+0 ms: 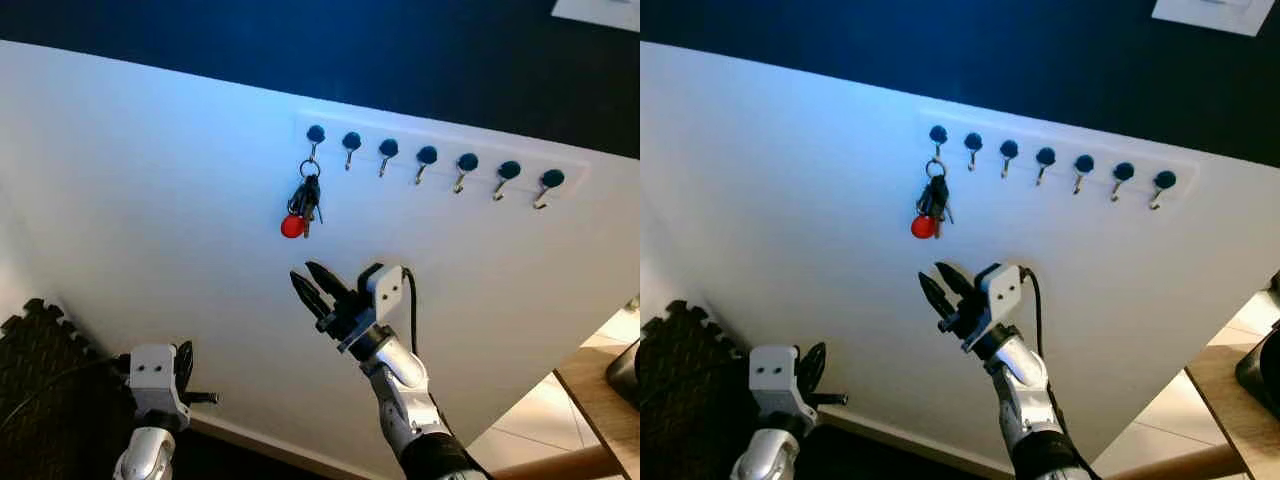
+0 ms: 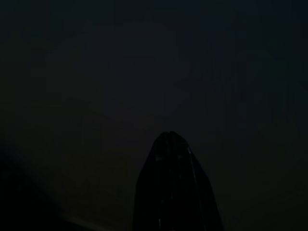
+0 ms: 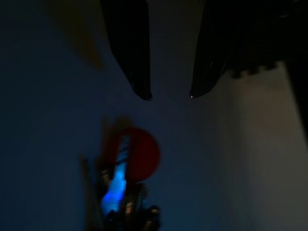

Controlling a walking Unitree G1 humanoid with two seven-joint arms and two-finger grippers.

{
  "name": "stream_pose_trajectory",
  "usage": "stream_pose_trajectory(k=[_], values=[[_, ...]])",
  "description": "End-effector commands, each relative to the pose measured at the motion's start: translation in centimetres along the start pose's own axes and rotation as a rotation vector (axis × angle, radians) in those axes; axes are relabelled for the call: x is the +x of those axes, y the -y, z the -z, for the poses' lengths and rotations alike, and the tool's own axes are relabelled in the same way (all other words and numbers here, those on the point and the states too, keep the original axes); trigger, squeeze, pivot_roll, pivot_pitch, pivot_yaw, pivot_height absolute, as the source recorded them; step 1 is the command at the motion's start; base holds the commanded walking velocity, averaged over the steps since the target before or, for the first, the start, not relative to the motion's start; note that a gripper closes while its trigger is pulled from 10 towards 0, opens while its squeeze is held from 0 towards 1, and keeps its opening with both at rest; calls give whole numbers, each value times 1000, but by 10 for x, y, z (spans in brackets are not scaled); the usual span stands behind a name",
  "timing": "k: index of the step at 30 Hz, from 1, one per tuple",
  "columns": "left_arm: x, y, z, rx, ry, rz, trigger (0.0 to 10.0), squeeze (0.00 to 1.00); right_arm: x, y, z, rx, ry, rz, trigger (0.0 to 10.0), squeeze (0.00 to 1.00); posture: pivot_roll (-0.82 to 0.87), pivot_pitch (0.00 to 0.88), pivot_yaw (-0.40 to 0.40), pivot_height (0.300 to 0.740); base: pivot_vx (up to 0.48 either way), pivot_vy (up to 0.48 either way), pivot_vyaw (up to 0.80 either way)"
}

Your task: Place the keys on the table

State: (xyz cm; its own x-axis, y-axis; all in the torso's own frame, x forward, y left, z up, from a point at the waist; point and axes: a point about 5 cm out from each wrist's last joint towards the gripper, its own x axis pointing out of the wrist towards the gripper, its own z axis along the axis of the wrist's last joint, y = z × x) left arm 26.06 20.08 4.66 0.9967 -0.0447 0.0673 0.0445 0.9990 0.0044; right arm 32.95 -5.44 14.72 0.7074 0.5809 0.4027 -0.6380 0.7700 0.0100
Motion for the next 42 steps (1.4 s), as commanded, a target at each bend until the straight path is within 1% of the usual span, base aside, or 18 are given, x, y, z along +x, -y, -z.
stream_pose_trajectory(k=[1,2,3,4,5,6,11,12,13,14,15,17,18,23,31,34,41,42], values=[[0,4,1,-7,-8,11,10000,0,33,-29,-14,41,94,-38,10000,0,128,64,-105,740,0,0,0],[0,4,0,-5,-4,14,10000,0,35,-28,-14,34,93,-26,10000,0,128,65,-105,740,0,0,0],[0,5,-3,-2,12,20,10000,0,38,-28,-15,44,102,-18,10000,145,129,69,-105,740,0,0,0],[1,6,-7,2,35,28,10000,0,42,-29,-18,57,114,-14,10000,624,130,71,-106,740,0,0,0],[2,7,-10,4,50,32,10000,0,44,-29,-19,65,122,-12,10000,624,131,72,-107,740,0,0,0],[3,7,-14,7,73,34,10000,0,46,-30,-21,70,132,-15,10000,1000,131,73,-108,740,0,0,0],[5,9,-22,12,113,37,10000,0,50,-33,-24,66,148,-23,10000,1000,132,74,-112,740,0,0,0],[6,11,-27,17,133,44,10000,0,52,-34,-25,39,156,-14,10000,1000,132,75,-112,740,0,0,0],[6,11,-27,17,133,44,10000,0,52,-34,-25,39,156,-14,10000,1000,132,75,-112,740,0,0,0],[7,12,-29,20,140,48,10000,0,53,-34,-27,27,167,-7,10000,369,132,75,-113,740,0,0,0],[7,13,-30,22,145,51,10000,0,54,-34,-29,16,178,0,10000,208,132,75,-113,740,0,0,0],[8,14,-30,24,147,54,10000,0,55,-34,-30,11,186,4,10000,208,132,75,-113,740,0,0,0],[8,14,-31,24,148,55,10000,0,56,-34,-32,7,197,8,10000,0,130,77,-112,740,0,0,0],[8,16,-33,24,151,58,10000,0,59,-34,-36,3,217,13,10000,0,129,80,-112,740,0,0,0],[7,15,-36,33,155,52,10000,0,67,-44,-33,7,193,0,10000,0,140,80,-121,740,0,0,0],[7,14,-36,35,156,50,10000,0,67,-45,-33,9,193,-3,10000,0,141,81,-121,740,0,0,0],[7,14,-35,45,146,49,10000,0,65,-41,-30,24,184,16,10000,0,137,78,-118,740,0,0,0],[7,14,-36,45,145,49,10000,0,65,-41,-30,38,184,19,1176,0,137,78,-118,740,0,0,0]])
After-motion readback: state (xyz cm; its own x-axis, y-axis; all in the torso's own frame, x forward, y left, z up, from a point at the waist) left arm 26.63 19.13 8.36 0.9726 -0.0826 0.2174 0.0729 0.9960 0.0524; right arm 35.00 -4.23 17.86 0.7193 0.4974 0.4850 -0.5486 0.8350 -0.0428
